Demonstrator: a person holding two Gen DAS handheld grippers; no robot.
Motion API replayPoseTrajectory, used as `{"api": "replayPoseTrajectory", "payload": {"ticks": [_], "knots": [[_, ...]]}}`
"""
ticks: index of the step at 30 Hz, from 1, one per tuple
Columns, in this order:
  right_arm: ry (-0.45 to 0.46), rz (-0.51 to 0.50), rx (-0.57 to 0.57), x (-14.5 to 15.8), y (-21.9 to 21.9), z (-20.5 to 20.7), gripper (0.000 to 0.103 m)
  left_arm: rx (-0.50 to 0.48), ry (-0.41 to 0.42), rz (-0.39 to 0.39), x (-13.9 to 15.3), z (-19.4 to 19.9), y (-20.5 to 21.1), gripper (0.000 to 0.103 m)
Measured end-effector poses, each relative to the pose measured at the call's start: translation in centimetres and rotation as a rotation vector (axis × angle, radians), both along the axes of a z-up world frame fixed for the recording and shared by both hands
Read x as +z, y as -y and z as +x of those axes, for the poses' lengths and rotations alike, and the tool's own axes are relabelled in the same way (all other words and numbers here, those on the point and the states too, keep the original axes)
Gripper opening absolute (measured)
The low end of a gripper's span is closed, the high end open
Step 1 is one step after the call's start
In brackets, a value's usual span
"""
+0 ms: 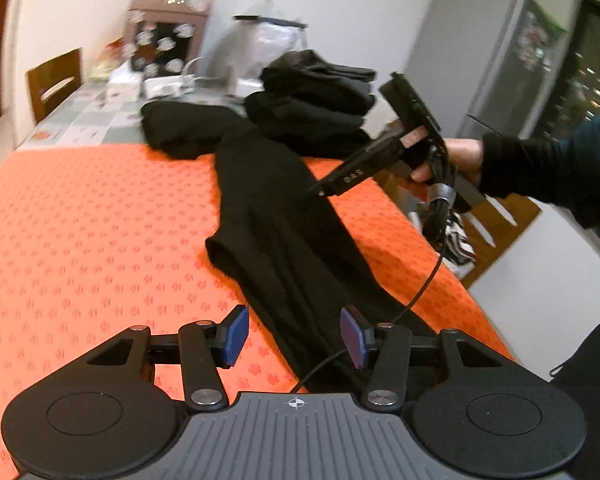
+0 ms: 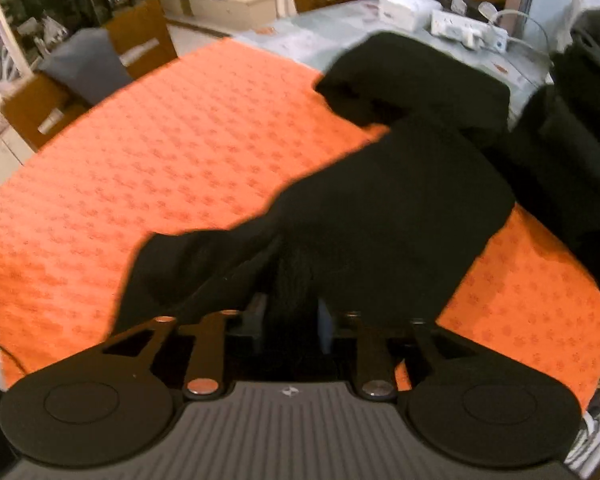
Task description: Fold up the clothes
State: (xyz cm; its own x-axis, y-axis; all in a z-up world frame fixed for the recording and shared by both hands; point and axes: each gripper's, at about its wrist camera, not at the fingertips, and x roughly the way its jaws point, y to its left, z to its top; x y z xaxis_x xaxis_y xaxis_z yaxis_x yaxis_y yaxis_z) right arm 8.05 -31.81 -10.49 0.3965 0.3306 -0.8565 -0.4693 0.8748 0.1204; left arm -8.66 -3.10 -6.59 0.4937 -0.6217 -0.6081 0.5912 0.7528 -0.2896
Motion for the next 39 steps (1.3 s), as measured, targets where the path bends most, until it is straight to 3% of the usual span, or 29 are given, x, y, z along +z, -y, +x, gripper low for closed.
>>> {"api": "replayPoseTrajectory", "payload": {"ticks": [7,16,24,30,33,35,36,37,38,39], "knots": [[0.016,0.16,-0.032,3.2,2.8,-4.2,0.049,0.046,-0.091,-0.067,0.0,-1.0,0.7,0.053],[0.058,0.282,-0.138,7.1,2.9,-16.5,0.064,-0.011,-0.166,-0.095,0.5,-1.5,-0.7,0.054],[0.009,0.314,-0.333,3.3,1.8,-25.1,0.067,-0.095,-0.273,-0.101,-3.1,-0.1,0.9,0.054],[-0.063,0.409,-0.484,-0.7,2.1,-27.7,0.067,-0.101,-0.377,-0.136,-6.2,1.6,2.4,0.054],[-0.097,0.454,-0.518,-2.5,2.1,-27.5,0.064,-0.093,-0.403,-0.13,-7.3,1.9,3.1,0.053],[-0.119,0.474,-0.522,-3.6,1.9,-27.2,0.056,-0.093,-0.413,-0.131,-7.7,2.0,3.3,0.051],[-0.131,0.489,-0.524,-4.1,1.8,-27.0,0.054,-0.093,-0.419,-0.133,-7.9,1.9,3.4,0.043],[-0.141,0.505,-0.526,-4.6,1.7,-26.8,0.045,-0.096,-0.423,-0.138,-8.0,1.9,3.5,0.03],[-0.152,0.53,-0.525,-5.0,1.7,-26.7,0.03,-0.101,-0.422,-0.146,-8.0,1.9,3.5,0.022],[-0.155,0.551,-0.527,-5.2,1.5,-26.7,0.024,-0.106,-0.415,-0.151,-7.8,1.7,3.6,0.014]]}}
